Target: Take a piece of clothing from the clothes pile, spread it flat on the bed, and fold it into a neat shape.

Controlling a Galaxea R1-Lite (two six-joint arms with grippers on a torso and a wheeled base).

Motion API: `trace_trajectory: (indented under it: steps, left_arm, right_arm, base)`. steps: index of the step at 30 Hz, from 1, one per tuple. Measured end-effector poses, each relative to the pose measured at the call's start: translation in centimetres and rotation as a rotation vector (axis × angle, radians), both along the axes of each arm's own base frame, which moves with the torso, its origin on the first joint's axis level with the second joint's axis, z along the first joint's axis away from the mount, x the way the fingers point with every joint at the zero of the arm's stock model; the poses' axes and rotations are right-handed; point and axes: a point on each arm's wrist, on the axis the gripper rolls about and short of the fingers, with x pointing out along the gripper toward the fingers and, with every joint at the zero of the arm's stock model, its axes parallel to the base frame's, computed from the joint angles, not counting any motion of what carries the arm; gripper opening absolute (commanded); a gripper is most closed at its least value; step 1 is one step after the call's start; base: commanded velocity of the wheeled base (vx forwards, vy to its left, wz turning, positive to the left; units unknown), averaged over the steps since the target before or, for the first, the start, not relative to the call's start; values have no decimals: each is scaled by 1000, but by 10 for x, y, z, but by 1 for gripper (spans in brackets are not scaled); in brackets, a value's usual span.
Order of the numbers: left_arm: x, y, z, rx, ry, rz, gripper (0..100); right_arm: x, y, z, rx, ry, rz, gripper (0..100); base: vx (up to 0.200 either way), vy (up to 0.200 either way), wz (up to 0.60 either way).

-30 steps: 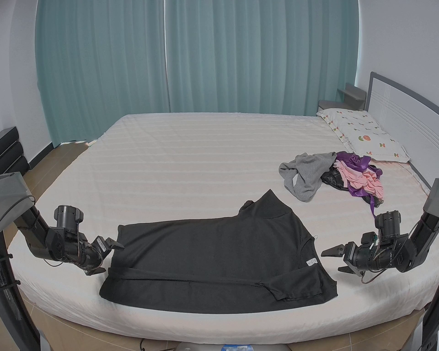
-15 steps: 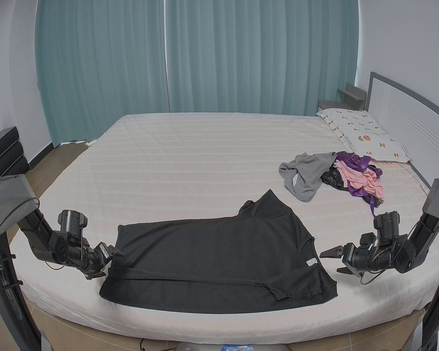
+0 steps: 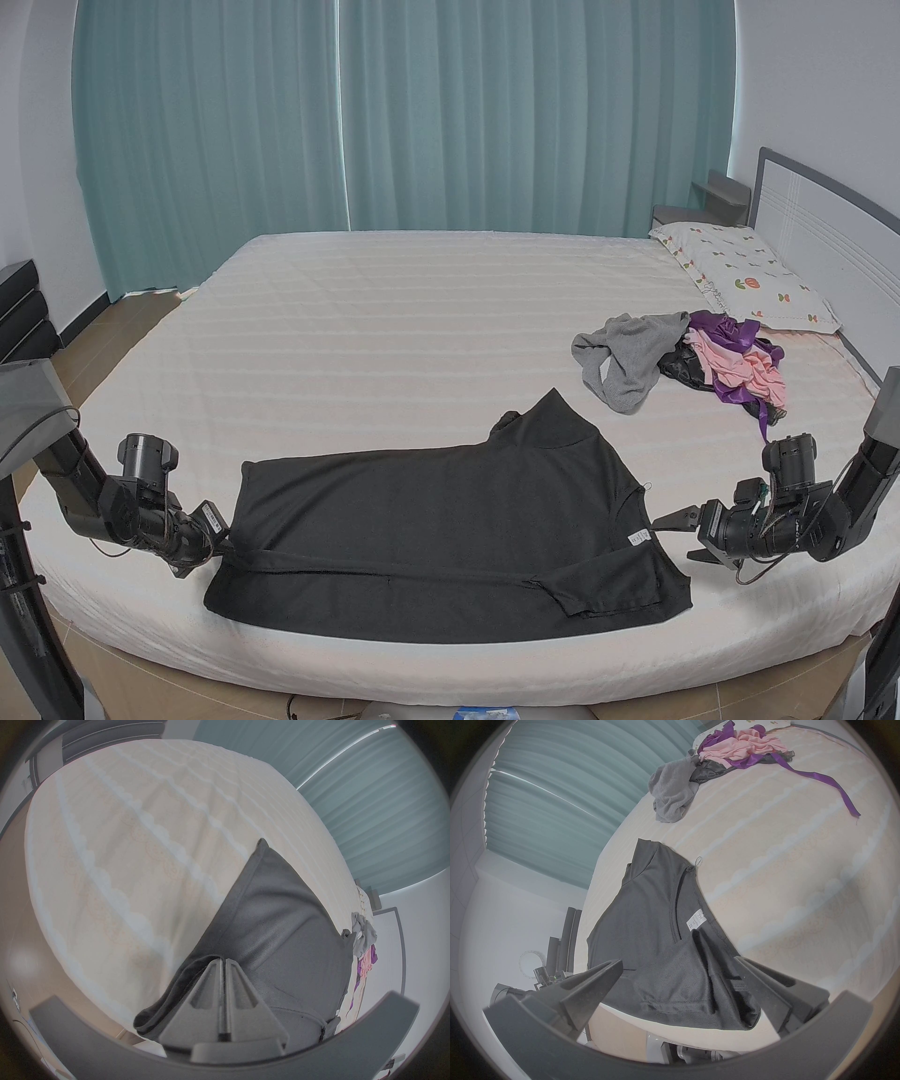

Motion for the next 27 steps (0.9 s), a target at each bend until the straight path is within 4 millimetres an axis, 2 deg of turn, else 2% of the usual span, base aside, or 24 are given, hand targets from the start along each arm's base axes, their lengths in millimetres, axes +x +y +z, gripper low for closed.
trace_trajectory:
  steps: [6, 12, 27]
  left_arm:
    - [-6, 4, 13, 0, -29, 20, 0]
    - [-9, 6, 23, -9, -53, 45, 0]
    - [-13, 6, 25, -20, -53, 45, 0]
  right_arm:
    - [2, 8, -1, -19, -5, 18, 100]
    - [9, 14, -5, -57, -97, 84, 100]
    - [24, 22, -26, -2, -127, 201, 100]
  base:
    - [0, 0, 0]
    - [0, 0, 0]
    - [0, 0, 0]
